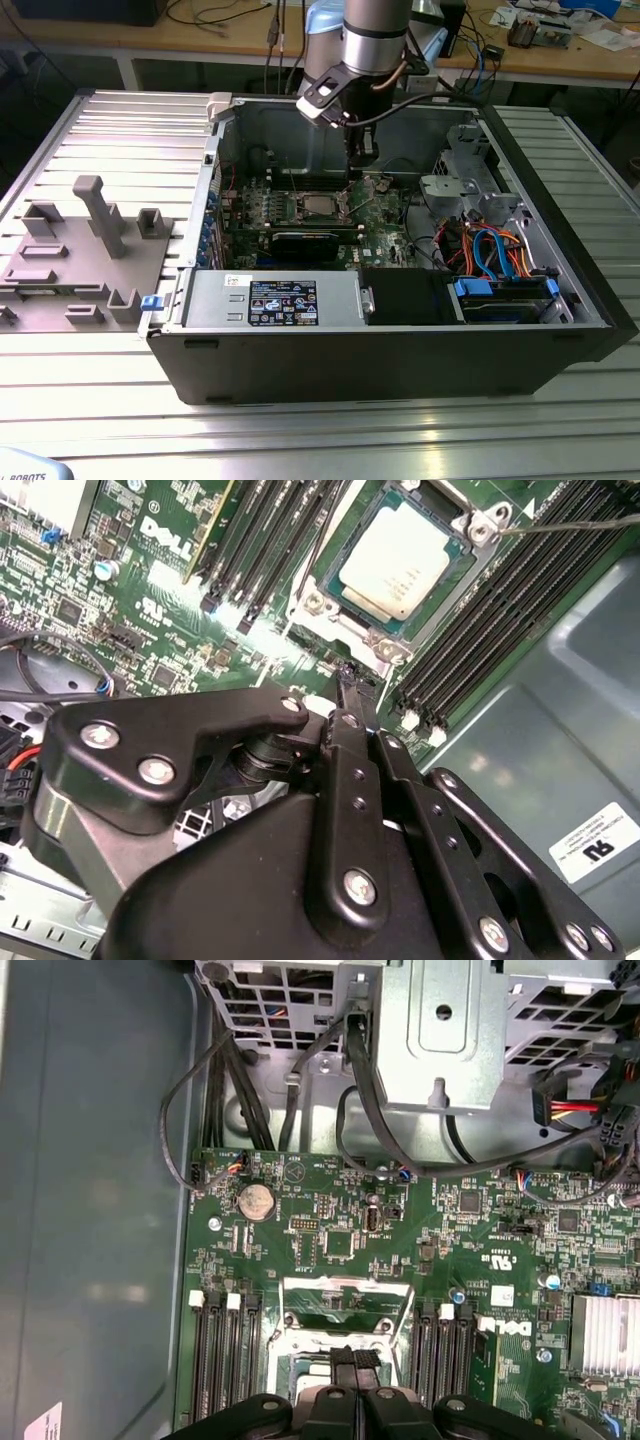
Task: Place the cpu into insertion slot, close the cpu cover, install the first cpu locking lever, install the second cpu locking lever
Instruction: 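Close the cpu cover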
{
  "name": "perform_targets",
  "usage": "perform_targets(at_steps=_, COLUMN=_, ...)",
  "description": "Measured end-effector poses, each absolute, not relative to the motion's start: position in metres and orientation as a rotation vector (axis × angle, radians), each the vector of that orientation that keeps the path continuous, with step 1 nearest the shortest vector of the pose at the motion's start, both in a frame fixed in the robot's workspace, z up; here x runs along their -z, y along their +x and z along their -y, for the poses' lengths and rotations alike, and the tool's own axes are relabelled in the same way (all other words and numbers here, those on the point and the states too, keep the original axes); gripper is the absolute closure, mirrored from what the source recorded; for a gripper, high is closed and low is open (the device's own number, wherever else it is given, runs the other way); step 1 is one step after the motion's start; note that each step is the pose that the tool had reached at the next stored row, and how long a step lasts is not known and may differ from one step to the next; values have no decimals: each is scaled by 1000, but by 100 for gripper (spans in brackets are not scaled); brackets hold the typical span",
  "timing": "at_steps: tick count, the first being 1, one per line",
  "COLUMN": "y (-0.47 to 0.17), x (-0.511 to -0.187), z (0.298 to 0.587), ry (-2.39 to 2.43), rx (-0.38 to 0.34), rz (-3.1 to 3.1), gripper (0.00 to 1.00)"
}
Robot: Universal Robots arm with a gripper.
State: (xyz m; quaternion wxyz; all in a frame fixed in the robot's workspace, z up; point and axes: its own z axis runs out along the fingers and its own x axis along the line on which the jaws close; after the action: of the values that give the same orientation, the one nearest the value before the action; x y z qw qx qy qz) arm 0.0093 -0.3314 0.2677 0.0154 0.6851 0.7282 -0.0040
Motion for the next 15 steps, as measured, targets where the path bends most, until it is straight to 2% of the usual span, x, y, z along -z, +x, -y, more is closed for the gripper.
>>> perform_targets(at_steps=15, y=21, x=-267, z=331, ry=2132, rx=13, rz=-2266, gripper=89)
